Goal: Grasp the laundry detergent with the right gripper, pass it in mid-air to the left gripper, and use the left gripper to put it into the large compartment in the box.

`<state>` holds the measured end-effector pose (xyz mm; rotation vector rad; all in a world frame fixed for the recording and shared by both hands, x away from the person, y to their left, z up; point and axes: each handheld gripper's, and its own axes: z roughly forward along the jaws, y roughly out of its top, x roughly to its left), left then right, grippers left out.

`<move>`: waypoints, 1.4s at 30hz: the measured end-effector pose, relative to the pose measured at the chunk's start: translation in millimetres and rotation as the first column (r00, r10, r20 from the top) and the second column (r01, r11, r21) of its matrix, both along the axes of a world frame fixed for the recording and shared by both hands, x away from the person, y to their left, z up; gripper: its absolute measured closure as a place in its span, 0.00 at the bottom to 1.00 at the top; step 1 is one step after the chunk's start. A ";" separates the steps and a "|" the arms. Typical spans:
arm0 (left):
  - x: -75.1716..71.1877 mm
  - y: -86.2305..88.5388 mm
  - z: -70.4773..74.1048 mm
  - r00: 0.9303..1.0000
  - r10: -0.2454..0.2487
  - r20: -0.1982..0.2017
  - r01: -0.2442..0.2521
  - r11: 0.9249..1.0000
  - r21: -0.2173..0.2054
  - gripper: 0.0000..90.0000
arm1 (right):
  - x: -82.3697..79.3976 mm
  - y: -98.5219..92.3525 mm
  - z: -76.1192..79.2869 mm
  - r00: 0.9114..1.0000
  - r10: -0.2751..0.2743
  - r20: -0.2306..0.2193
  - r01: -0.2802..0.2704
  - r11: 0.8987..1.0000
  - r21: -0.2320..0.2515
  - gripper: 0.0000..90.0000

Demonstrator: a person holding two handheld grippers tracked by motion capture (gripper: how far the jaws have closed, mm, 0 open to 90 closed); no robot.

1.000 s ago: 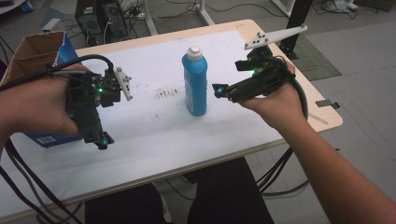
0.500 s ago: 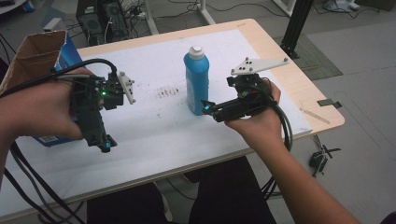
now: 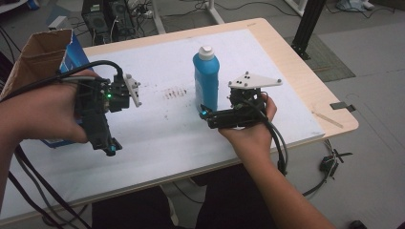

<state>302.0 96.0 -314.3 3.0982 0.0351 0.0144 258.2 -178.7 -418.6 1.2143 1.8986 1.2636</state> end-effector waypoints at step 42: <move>5.7 15.4 -4.9 1.000 0.016 -0.004 -0.016 1.000 0.004 0.02 | 43.2 32.9 -12.1 0.992 -0.116 0.048 0.118 0.993 -0.027 0.17</move>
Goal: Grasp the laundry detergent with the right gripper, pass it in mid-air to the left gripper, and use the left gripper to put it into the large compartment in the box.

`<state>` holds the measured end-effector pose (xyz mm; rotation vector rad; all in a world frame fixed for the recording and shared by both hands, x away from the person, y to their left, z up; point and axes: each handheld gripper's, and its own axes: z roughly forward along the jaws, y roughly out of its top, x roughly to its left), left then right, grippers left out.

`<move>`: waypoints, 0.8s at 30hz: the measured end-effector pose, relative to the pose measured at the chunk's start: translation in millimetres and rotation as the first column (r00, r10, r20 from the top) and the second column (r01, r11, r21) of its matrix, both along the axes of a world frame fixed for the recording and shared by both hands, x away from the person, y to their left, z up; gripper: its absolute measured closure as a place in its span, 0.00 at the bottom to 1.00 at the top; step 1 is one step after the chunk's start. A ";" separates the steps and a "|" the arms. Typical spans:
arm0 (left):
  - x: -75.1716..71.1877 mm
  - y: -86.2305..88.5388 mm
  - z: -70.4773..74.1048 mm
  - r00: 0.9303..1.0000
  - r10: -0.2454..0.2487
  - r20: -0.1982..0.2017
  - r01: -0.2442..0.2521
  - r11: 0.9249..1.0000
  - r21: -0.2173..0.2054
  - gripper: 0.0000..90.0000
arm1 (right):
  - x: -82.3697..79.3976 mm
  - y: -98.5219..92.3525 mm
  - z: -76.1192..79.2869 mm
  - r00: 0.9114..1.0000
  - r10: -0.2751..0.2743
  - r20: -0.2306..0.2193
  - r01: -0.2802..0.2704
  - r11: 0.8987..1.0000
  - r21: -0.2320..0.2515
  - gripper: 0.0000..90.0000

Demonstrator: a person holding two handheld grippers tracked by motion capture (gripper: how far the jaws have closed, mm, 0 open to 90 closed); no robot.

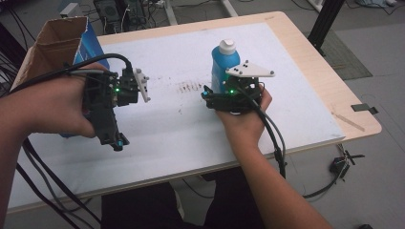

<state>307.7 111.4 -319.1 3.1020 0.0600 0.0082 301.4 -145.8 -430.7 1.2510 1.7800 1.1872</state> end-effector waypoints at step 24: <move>0.9 -0.4 -0.9 1.000 0.000 -0.005 0.000 1.000 0.003 0.02 | -2.4 4.8 0.4 0.999 -0.048 0.021 0.048 0.999 -0.015 0.36</move>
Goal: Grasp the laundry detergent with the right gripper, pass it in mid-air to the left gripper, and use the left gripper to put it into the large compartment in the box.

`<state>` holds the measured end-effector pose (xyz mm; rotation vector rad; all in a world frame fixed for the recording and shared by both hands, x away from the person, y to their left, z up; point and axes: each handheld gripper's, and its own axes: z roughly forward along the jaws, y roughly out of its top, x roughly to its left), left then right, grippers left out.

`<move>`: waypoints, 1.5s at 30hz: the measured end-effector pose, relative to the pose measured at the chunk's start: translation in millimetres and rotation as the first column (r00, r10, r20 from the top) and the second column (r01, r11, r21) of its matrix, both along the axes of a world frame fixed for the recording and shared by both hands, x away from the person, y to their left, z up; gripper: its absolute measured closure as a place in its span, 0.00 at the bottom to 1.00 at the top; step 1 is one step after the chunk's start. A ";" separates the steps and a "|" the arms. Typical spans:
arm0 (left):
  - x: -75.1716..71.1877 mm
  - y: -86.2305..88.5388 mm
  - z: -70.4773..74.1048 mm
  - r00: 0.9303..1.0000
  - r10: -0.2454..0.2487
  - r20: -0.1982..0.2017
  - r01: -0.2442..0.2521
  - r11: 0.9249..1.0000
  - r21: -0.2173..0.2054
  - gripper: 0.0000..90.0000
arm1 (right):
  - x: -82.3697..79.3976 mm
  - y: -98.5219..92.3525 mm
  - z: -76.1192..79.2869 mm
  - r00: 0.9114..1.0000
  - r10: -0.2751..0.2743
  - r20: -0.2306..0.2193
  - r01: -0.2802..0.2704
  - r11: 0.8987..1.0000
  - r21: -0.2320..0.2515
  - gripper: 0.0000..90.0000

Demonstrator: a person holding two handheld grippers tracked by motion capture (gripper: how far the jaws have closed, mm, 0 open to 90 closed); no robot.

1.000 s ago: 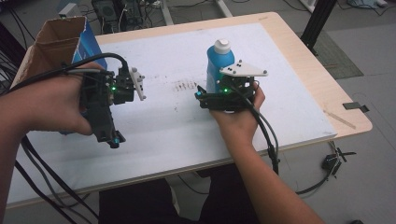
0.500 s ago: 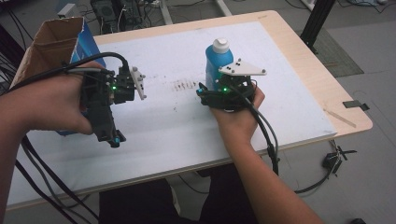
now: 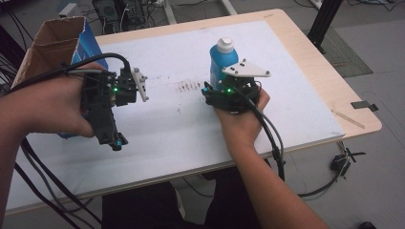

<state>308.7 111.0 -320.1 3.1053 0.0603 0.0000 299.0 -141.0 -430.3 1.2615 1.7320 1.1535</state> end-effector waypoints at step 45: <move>5.7 -0.8 1.8 0.999 0.032 0.019 -0.032 0.999 0.016 0.02 | -4.9 -5.6 10.6 0.994 0.106 0.002 -0.106 0.994 -0.006 0.50</move>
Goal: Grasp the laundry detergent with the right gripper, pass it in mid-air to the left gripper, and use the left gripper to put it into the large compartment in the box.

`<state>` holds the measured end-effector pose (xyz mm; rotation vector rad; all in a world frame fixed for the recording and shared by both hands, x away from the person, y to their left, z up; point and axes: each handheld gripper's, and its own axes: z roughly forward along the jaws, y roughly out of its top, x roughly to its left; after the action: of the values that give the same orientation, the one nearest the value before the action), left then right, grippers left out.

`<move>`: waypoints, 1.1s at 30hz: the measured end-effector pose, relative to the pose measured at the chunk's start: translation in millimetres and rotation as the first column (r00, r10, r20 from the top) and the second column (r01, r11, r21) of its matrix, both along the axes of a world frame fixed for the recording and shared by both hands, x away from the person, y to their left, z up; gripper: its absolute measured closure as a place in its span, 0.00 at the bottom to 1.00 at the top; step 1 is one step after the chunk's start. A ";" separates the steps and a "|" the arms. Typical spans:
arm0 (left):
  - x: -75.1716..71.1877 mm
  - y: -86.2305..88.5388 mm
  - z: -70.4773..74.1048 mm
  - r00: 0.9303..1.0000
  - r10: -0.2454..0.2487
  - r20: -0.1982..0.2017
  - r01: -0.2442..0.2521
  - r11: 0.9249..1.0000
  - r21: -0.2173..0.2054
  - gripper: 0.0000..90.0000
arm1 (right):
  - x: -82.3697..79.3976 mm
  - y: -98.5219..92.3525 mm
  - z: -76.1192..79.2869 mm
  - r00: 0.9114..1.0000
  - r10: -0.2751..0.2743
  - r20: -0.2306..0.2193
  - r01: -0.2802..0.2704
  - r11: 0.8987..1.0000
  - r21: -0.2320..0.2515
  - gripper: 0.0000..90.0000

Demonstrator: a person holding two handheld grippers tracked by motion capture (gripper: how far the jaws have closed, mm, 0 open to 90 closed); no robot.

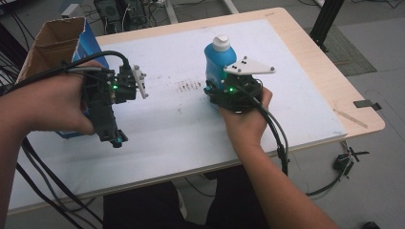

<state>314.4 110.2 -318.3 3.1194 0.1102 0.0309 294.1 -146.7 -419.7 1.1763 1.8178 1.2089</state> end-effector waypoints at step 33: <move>12.7 -28.5 44.9 0.999 -0.047 0.016 0.048 0.997 -0.053 0.02 | -3.3 -1.1 39.9 0.711 0.700 -0.058 -0.700 0.714 0.030 0.49</move>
<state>327.0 81.7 -273.4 3.0666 0.0354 0.0500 290.8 -147.8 -379.8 0.4975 2.4214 1.5854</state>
